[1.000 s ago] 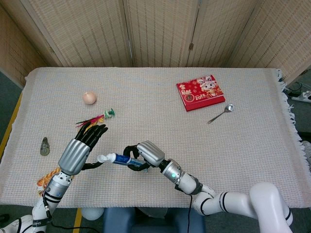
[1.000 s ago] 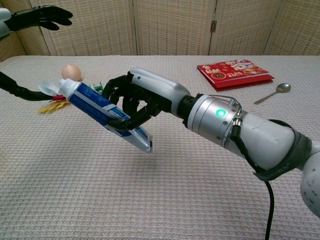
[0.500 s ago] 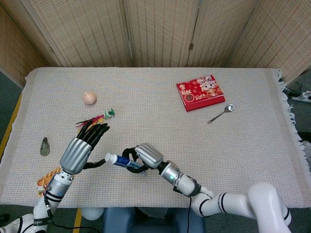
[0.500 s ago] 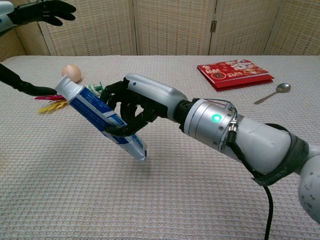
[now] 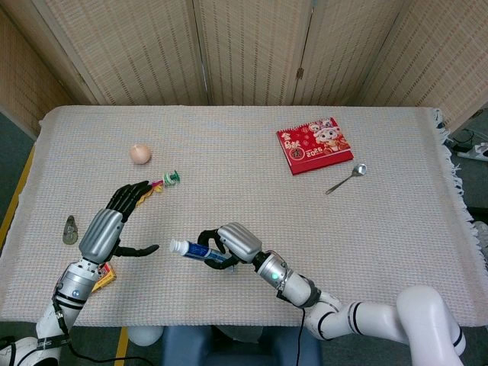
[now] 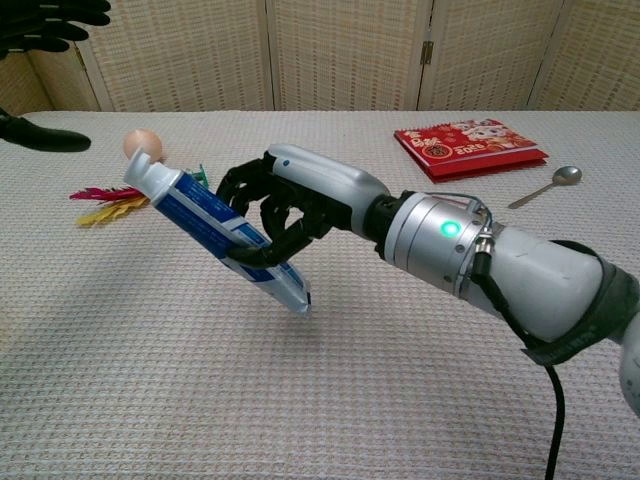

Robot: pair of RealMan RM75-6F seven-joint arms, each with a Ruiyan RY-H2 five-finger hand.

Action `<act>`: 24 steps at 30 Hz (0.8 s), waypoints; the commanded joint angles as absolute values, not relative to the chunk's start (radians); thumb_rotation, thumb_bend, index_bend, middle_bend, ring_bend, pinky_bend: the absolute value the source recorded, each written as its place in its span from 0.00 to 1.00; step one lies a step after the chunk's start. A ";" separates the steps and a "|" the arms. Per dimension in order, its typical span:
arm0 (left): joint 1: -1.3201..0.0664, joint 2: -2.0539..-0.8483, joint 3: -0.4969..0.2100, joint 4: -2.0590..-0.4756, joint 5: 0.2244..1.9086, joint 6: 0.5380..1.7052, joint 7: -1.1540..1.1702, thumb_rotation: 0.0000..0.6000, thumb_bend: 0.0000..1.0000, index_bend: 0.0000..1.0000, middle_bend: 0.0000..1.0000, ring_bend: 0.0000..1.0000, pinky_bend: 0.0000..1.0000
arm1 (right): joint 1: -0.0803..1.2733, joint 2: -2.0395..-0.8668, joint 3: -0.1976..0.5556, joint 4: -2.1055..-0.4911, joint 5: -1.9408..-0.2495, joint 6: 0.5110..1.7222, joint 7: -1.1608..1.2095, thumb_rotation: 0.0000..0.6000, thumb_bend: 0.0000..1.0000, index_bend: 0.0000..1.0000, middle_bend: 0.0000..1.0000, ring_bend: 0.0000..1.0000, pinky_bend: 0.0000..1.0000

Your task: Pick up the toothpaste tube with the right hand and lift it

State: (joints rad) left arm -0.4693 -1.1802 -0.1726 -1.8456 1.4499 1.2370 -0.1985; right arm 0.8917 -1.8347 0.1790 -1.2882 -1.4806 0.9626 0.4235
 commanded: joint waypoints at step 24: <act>-0.524 -1.267 -0.141 -1.846 1.491 1.181 -0.049 0.06 0.06 0.11 0.06 0.00 0.00 | 0.932 -1.875 0.265 -1.396 -1.366 0.910 0.244 1.00 0.86 0.79 0.66 0.70 0.53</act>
